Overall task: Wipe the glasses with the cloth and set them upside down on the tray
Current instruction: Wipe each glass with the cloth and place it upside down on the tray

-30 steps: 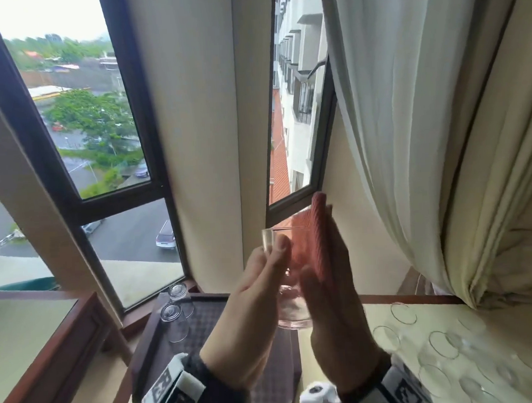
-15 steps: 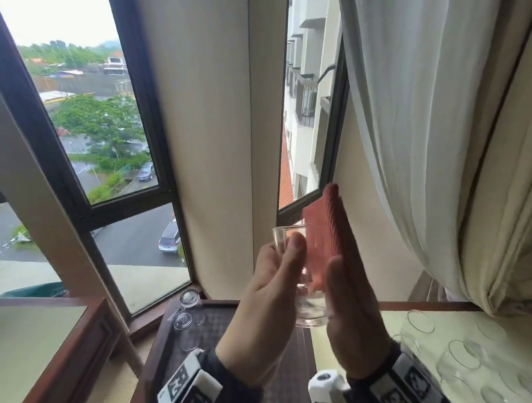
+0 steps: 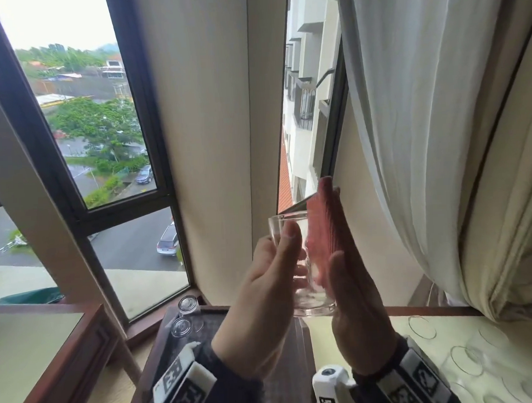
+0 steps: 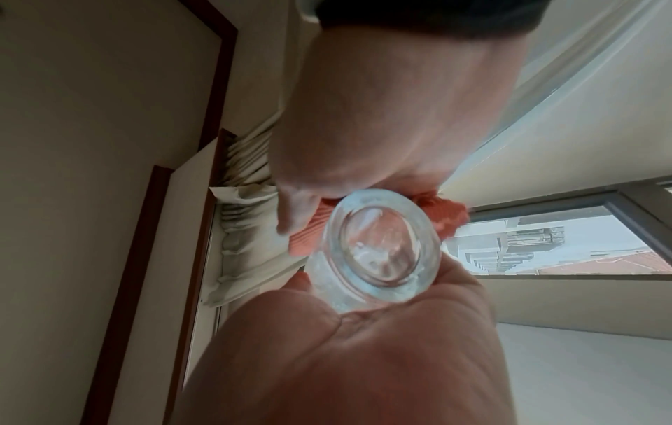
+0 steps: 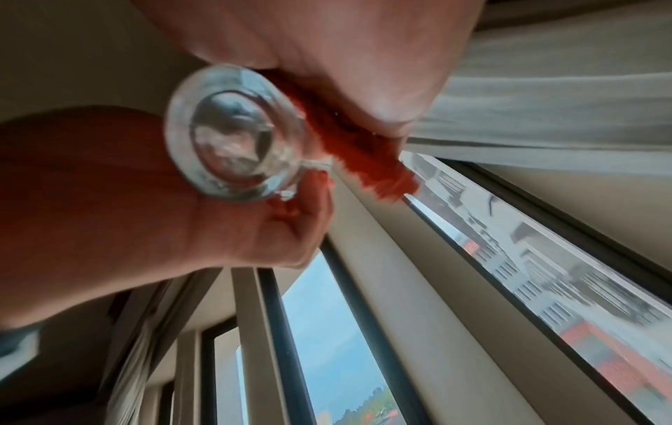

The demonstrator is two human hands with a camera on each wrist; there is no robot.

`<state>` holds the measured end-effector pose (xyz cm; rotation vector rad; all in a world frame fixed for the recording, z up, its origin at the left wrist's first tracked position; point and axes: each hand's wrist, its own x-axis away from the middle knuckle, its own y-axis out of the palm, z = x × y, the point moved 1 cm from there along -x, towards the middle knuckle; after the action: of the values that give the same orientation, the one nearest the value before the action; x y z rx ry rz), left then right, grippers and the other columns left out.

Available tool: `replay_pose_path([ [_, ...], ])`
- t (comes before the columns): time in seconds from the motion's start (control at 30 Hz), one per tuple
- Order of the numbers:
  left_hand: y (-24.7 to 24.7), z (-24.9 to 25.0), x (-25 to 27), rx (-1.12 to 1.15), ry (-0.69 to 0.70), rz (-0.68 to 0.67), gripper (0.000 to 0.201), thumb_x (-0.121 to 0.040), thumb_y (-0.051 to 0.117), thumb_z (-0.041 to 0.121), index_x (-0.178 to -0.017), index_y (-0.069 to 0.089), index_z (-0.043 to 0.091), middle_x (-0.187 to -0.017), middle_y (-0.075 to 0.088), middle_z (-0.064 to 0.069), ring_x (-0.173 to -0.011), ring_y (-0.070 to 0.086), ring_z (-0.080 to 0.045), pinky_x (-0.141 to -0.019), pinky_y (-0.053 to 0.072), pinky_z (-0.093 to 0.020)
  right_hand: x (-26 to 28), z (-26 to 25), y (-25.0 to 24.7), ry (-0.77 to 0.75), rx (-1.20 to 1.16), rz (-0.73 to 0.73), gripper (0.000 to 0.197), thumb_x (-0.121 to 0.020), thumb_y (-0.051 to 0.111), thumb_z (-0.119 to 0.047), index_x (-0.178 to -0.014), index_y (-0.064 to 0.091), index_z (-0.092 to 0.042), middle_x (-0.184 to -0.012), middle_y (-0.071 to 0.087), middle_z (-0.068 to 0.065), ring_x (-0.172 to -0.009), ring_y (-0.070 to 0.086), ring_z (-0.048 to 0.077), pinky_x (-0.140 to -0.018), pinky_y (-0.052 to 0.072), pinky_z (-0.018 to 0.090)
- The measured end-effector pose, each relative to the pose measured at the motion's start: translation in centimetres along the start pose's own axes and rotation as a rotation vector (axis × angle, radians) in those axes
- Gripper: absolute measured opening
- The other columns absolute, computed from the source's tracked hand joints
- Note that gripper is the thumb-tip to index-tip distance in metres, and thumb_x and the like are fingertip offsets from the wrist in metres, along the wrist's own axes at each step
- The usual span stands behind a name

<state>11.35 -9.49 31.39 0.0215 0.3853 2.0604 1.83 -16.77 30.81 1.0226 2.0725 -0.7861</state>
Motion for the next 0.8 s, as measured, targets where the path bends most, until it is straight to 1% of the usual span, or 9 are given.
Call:
replay_pose_path([
  [0.1, -0.6, 1.0, -1.1, -0.045, 0.007, 0.044, 0.073, -0.098, 0.045, 0.078, -0.129, 0.066, 0.016, -0.122, 0.074, -0.01, -0.11, 0.073, -0.025, -0.093, 0.056, -0.039, 0.6, -1.5, 0.5, 0.016, -0.08, -0.158, 0.054, -0.109, 0.023, -0.031, -0.158, 0.024, -0.007, -0.168, 0.018, 0.008, -0.155, 0.012, 0.034, -0.123, 0.018, 0.06],
  [0.23, -1.6, 3.7, -1.8, 0.024, 0.051, 0.122, 0.057, -0.08, 0.047, 0.075, -0.101, 0.065, 0.024, -0.091, 0.067, 0.0, -0.077, 0.071, -0.012, -0.072, 0.05, -0.028, 3.6, -1.0, 1.2, 0.074, -0.144, -0.23, 0.058, -0.103, 0.03, -0.022, -0.159, 0.023, -0.009, -0.169, 0.016, 0.006, -0.156, 0.008, 0.031, -0.121, 0.016, 0.064],
  [0.3, -1.0, 3.7, -1.6, -0.022, 0.071, 0.1, 0.073, -0.075, 0.063, 0.08, -0.1, 0.074, 0.012, -0.079, 0.067, -0.011, -0.067, 0.07, -0.024, -0.068, 0.058, -0.029, 3.4, -0.7, 1.4, 0.156, -0.178, -0.161, 0.057, -0.107, 0.029, -0.034, -0.16, 0.021, -0.014, -0.167, 0.023, 0.004, -0.155, 0.017, 0.029, -0.122, 0.02, 0.061],
  [0.4, -0.4, 2.1, -0.8, -0.07, 0.047, 0.052, 0.104, -0.072, 0.087, 0.068, -0.126, 0.053, -0.014, -0.092, 0.07, -0.017, -0.072, 0.074, -0.023, -0.072, 0.06, -0.024, 1.2, -0.9, 0.7, 0.249, -0.27, -0.061, 0.065, -0.105, 0.031, -0.056, -0.157, 0.032, -0.017, -0.153, 0.049, -0.002, -0.144, 0.044, 0.023, -0.116, 0.04, 0.043],
  [0.53, 1.1, 0.9, 1.0, 0.009, -0.004, 0.034, 0.065, -0.079, 0.079, 0.043, -0.129, 0.053, 0.011, -0.099, 0.08, -0.003, -0.094, 0.078, -0.01, -0.077, 0.057, -0.014, -1.3, -0.9, -0.8, 0.263, -0.213, 0.02, 0.041, -0.104, 0.041, -0.024, -0.134, 0.055, -0.049, -0.121, 0.069, -0.004, -0.124, 0.056, -0.006, -0.101, 0.045, 0.012],
  [0.6, 1.3, 0.5, 1.2, 0.015, -0.006, 0.055, 0.056, -0.092, 0.067, 0.044, -0.131, 0.054, 0.007, -0.112, 0.076, -0.014, -0.108, 0.074, -0.023, -0.083, 0.057, -0.019, -1.0, -1.1, -0.3, 0.163, -0.15, 0.018, 0.039, -0.106, 0.04, -0.033, -0.144, 0.048, -0.037, -0.148, 0.052, 0.008, -0.143, 0.043, 0.02, -0.117, 0.038, 0.039],
  [0.67, 0.7, 0.8, 0.8, -0.006, 0.025, 0.109, 0.057, -0.103, 0.056, 0.056, -0.131, 0.059, 0.006, -0.122, 0.07, -0.021, -0.117, 0.067, -0.034, -0.099, 0.055, -0.039, 0.3, -1.5, 1.0, 0.097, -0.093, -0.062, 0.054, -0.108, 0.03, -0.045, -0.155, 0.038, -0.02, -0.163, 0.032, 0.011, -0.152, 0.024, 0.037, -0.122, 0.023, 0.06],
  [0.73, -0.2, 1.8, 0.2, -0.008, 0.055, 0.154, 0.059, -0.102, 0.052, 0.064, -0.126, 0.064, 0.011, -0.123, 0.07, -0.02, -0.118, 0.067, -0.034, -0.108, 0.048, -0.052, 2.1, -1.2, 2.1, 0.015, -0.041, -0.161, 0.061, -0.109, 0.023, -0.042, -0.157, 0.026, -0.005, -0.168, 0.017, 0.01, -0.156, 0.009, 0.034, -0.126, 0.012, 0.053],
  [0.8, -0.6, 2.9, 0.0, 0.036, 0.073, 0.159, 0.058, -0.097, 0.056, 0.065, -0.12, 0.065, 0.013, -0.112, 0.073, -0.019, -0.102, 0.071, -0.026, -0.095, 0.054, -0.04, 3.5, -1.0, 2.2, 0.034, -0.094, -0.136, 0.063, -0.108, 0.024, -0.048, -0.158, 0.026, -0.009, -0.167, 0.022, 0.004, -0.156, 0.014, 0.03, -0.126, 0.016, 0.043],
])
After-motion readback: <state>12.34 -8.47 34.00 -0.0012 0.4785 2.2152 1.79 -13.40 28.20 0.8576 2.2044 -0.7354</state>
